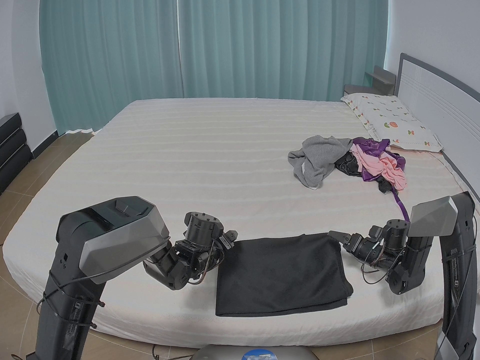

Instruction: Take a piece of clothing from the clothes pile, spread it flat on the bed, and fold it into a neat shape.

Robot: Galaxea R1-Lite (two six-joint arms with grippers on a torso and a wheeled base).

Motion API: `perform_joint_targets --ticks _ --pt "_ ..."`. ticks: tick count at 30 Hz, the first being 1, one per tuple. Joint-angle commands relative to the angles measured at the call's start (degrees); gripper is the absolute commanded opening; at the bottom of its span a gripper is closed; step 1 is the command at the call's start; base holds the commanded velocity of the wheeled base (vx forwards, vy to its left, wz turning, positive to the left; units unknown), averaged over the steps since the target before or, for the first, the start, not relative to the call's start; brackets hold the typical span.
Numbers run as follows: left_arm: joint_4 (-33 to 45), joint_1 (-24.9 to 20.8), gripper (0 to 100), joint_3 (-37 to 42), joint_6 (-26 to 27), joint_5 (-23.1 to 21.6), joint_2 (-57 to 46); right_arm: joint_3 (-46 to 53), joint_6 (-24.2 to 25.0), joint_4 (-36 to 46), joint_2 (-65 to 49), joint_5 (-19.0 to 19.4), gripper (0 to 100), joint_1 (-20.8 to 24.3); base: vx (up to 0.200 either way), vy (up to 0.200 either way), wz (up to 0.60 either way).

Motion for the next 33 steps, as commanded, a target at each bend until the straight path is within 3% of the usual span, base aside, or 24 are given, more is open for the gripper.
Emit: perform_joint_targets --ticks 1,4,9,17,22,23,33 --pt "0.11 1.63 100 7.33 -3.74 -6.46 -7.07 12.59 -0.23 -1.02 -6.45 0.53 100 -1.37 0.0 0.0 0.0" --pt "-0.07 2.16 100 9.35 -3.82 -9.89 -8.66 18.66 -0.5 -1.02 -8.48 3.0 100 -1.28 0.0 0.0 0.0" --pt "0.11 2.95 100 10.32 -4.09 -10.33 -9.36 27.62 -1.55 -1.02 -9.35 4.93 100 -0.4 0.0 0.0 0.0" --pt "0.02 2.69 100 10.58 -4.09 -10.07 -9.01 30.17 -2.34 -1.02 -10.5 5.02 100 0.39 0.0 0.0 0.0" --pt "-0.07 2.69 100 10.49 -3.91 -10.07 -8.92 30.52 -5.59 -1.02 -9.71 5.02 100 0.74 0.0 0.0 0.0" --pt "-0.07 2.69 100 10.49 -3.91 -10.07 -8.92 30.61 -6.21 -1.02 -9.53 5.02 0 0.74 0.0 0.0 0.0" --pt "0.02 2.69 100 10.4 -3.91 -10.07 -8.92 32.98 -9.02 -1.02 -9.18 4.4 0 1.18 0.0 0.0 0.0"
